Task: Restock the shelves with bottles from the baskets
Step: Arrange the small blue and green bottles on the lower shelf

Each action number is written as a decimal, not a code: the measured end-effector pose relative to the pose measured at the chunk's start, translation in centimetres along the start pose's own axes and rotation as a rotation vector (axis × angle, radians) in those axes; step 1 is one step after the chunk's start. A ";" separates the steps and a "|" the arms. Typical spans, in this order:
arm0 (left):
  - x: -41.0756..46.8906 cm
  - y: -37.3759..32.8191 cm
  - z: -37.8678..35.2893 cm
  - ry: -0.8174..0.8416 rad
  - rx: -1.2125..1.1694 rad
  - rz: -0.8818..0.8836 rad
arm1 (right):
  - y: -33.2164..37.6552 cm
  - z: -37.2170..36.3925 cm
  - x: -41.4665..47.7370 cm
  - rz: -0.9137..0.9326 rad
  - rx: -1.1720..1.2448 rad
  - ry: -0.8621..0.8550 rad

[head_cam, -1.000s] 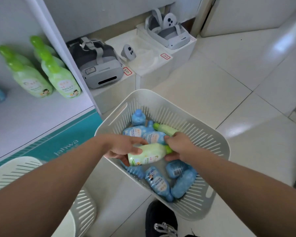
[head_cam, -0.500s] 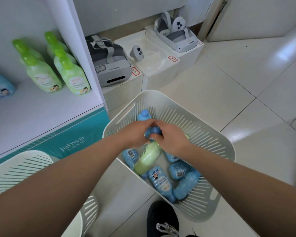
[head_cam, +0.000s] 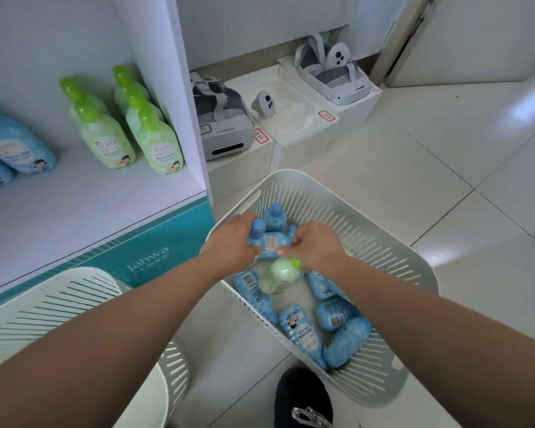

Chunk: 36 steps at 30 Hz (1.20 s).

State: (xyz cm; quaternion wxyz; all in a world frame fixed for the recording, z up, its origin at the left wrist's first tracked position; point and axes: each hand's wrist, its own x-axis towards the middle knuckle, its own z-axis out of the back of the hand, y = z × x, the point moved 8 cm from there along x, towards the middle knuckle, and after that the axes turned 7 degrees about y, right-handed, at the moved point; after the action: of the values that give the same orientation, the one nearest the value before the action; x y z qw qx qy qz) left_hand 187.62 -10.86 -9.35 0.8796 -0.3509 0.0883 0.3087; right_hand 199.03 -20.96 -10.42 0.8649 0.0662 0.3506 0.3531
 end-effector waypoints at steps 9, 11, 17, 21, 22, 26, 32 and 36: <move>-0.1 0.3 -2.5 0.114 0.078 -0.025 | -6.7 -4.8 1.3 -0.319 0.260 0.099; 0.0 0.3 -2.8 0.113 0.067 -0.011 | -6.7 -5.2 1.6 -0.281 0.286 0.124; -0.1 0.5 -2.8 0.088 0.110 0.015 | -2.5 -5.9 1.9 0.016 0.018 0.026; -0.4 0.5 -2.4 0.070 0.056 0.034 | -0.9 -6.3 1.4 0.131 -0.215 0.038; -0.6 0.4 -2.4 0.068 0.042 0.032 | -1.1 -6.5 1.3 0.130 -0.214 0.050; -1.2 0.2 -1.6 0.032 -0.046 0.019 | -1.8 -5.2 0.6 0.129 -0.207 0.031; -3.0 -0.6 1.6 -0.056 -0.175 -0.017 | 0.2 -1.4 -0.8 0.192 -0.310 -0.034; -4.9 -1.2 4.8 -0.126 -0.250 -0.047 | 2.8 1.5 -2.8 0.237 -0.382 -0.105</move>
State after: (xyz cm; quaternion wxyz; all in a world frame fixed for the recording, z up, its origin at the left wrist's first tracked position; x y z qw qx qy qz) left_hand 184.19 -10.69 -3.31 0.8400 -0.4396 -0.0143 0.3178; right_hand 197.02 -20.48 -6.71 0.8313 -0.0397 0.2218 0.5081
